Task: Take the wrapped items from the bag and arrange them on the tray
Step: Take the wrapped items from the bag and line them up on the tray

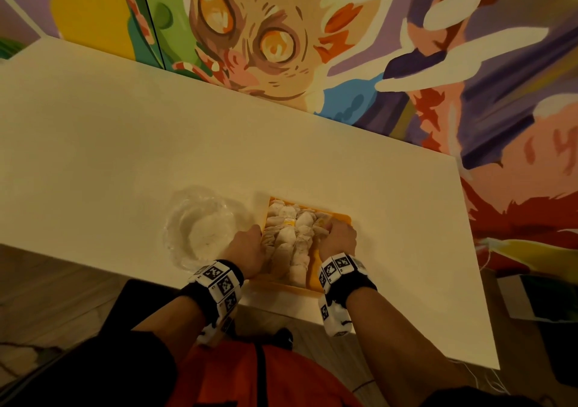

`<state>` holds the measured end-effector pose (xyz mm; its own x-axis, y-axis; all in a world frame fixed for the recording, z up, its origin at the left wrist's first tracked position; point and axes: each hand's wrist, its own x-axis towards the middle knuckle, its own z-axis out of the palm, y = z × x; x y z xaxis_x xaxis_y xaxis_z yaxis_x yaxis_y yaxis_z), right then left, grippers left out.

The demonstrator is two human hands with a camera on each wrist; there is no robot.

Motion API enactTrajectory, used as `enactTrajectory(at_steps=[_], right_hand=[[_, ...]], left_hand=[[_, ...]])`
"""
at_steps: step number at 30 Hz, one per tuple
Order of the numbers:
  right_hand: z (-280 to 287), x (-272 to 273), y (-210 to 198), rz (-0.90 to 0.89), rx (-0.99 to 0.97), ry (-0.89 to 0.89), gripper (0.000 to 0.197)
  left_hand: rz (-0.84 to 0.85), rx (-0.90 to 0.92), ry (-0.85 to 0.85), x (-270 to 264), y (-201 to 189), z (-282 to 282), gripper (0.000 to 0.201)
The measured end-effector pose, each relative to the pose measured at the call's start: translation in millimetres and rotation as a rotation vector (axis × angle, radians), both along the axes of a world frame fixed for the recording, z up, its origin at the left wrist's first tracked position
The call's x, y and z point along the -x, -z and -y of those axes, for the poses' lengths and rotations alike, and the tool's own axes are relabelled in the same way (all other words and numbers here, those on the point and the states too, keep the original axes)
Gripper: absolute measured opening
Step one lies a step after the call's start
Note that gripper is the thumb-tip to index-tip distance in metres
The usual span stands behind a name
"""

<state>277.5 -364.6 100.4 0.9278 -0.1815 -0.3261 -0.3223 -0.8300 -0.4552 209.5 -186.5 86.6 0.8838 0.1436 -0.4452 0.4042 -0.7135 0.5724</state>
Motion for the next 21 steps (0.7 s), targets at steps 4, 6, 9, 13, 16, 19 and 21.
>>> enactTrajectory(at_steps=[4,6,9,13,16,19,21], right_hand=[[2,0,-6,-0.045,0.047,-0.046,0.031],[1,-1,-11,-0.075,0.074,-0.067,0.037],[-1,-4,-12,-0.131,0.070,-0.033,0.044],[-1,-7,-11,-0.141,0.082,-0.041,0.033],[-2,-7,-11,-0.131,0.071,-0.034,0.035],[-3,-5,-8,-0.135,0.007,0.019,0.047],[-2,-4,-7,-0.133,-0.027,0.058,0.051]], left_hand=[[-0.003,-0.005,0.015,0,-1,0,0.025],[0.000,-0.010,0.014,0,-2,0,0.025],[-0.011,0.000,-0.003,1,-4,1,0.025],[-0.025,-0.002,-0.005,1,-5,1,0.027],[-0.033,0.015,-0.013,1,-6,1,0.030],[-0.032,0.024,-0.018,2,-6,1,0.030],[-0.033,0.014,-0.017,2,-5,1,0.029]])
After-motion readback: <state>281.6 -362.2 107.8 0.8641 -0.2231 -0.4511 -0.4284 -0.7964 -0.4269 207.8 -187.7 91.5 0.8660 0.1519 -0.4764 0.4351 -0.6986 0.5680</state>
